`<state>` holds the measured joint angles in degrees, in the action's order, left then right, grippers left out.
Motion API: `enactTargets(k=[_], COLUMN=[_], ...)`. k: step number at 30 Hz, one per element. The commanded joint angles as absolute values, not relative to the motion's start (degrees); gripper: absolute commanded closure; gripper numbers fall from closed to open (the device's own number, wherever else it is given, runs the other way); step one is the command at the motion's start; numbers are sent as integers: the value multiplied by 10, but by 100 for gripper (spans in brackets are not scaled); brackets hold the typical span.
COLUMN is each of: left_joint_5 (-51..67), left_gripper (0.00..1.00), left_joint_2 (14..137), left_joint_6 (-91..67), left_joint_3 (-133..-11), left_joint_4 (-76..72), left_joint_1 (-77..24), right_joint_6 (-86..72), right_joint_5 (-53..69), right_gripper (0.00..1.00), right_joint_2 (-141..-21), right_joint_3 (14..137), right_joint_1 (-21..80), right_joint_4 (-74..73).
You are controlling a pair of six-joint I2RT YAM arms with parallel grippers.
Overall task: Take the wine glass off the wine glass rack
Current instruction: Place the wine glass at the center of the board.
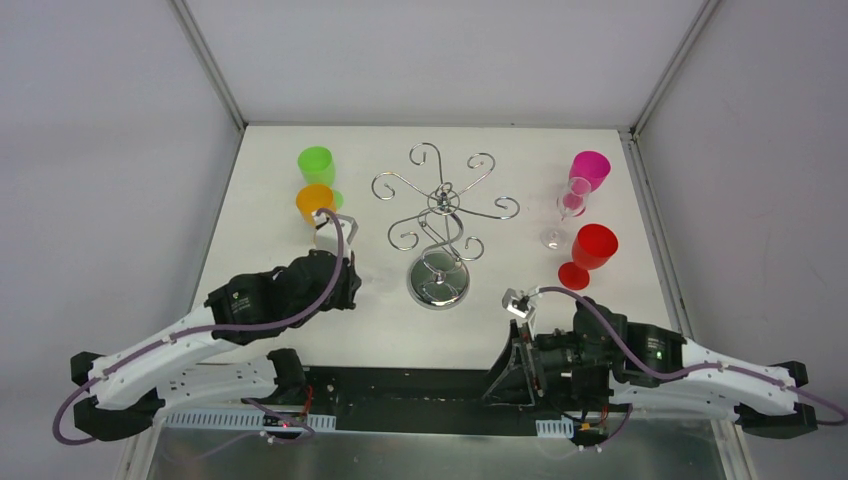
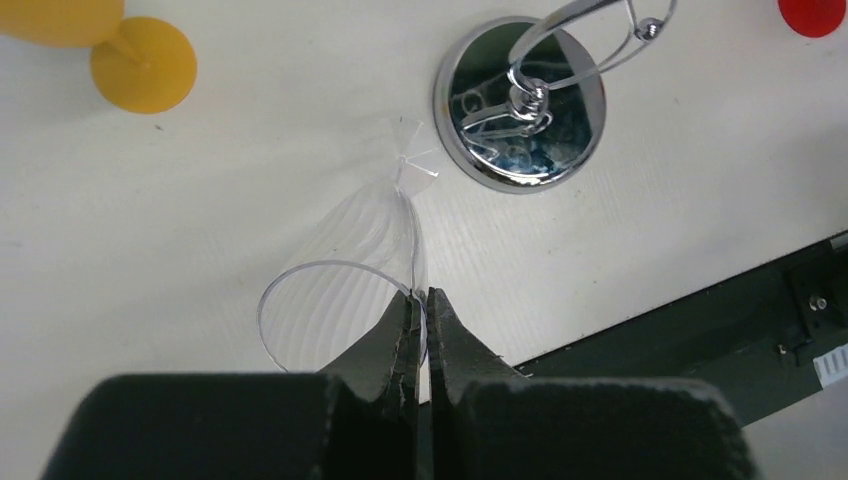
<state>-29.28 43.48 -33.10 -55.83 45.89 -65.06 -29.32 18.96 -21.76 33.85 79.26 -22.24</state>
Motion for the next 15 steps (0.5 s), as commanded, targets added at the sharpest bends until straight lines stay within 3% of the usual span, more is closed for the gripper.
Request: enactTargets(k=[1, 15], left_joint_5=[-244, -36], left_gripper=[100, 100], left_joint_2=[416, 527], left_joint_6=[-289, -210], left_joint_3=[-579, -677], left_joint_4=[462, 489], left_joint_1=[-581, -286], right_joint_6=[-289, -286], right_joint_5=[203, 202], right_gripper=[44, 44], right_joint_2=[-219, -189], right_joint_3=[336, 325], right_joint_1=[794, 793], right_joint_4=[-191, -200])
